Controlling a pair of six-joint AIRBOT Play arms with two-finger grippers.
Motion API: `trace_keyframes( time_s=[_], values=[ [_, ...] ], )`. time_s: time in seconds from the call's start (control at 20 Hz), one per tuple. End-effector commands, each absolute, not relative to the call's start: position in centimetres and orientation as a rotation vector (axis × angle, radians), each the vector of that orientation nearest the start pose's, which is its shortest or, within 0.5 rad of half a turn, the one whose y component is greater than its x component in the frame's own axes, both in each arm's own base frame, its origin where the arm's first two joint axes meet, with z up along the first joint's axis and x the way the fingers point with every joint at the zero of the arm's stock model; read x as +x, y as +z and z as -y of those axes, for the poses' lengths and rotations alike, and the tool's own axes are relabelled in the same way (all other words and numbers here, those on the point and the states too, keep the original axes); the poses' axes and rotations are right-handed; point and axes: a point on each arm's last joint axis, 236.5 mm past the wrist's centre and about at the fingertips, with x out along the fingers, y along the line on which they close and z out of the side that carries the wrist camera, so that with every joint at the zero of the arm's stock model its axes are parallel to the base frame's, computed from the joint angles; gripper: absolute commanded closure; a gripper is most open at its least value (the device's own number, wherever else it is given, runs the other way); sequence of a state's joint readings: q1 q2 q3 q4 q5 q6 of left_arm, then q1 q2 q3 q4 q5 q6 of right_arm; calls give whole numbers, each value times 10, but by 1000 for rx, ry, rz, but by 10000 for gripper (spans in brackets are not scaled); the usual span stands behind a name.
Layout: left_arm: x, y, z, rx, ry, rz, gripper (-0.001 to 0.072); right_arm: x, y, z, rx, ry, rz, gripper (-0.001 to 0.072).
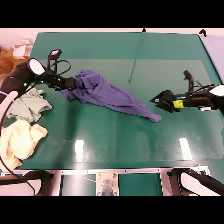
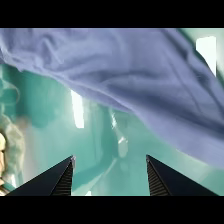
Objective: Fold the shirts.
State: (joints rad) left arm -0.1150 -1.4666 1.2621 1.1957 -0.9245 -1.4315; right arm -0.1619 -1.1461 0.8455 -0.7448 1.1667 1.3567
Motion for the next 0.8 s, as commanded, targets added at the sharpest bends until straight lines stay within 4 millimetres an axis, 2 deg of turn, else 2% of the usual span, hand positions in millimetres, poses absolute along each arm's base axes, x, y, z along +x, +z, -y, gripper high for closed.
trace_keyframes(
  time_s=[0.0, 0.15, 0.35, 0.45, 0.55, 0.65, 0.75],
  values=[
    [458, -20, 119, -189, -295, -1111, 200, 340, -10, -130, 705, 394, -1281, 200],
    [459, -27, 117, -178, -290, -1121, 201, 334, -39, -145, 695, 404, -1367, 200],
    [429, -43, 92, -47, -251, -1262, 201, 345, -65, -144, 679, 384, -1390, 200],
    [420, -45, 81, -23, -209, -1304, 209, 359, -65, -142, 651, 395, -1362, 201],
    [415, -48, 73, -34, -155, -1334, 209, 375, -54, -143, 605, 433, -1315, 218],
    [408, -50, 76, -67, -148, -1366, 209, 390, -41, -141, 529, 474, -1258, 217],
    [412, -52, 79, -106, -139, -1347, 209, 392, -42, -133, 462, 467, -1255, 214]
  ],
)
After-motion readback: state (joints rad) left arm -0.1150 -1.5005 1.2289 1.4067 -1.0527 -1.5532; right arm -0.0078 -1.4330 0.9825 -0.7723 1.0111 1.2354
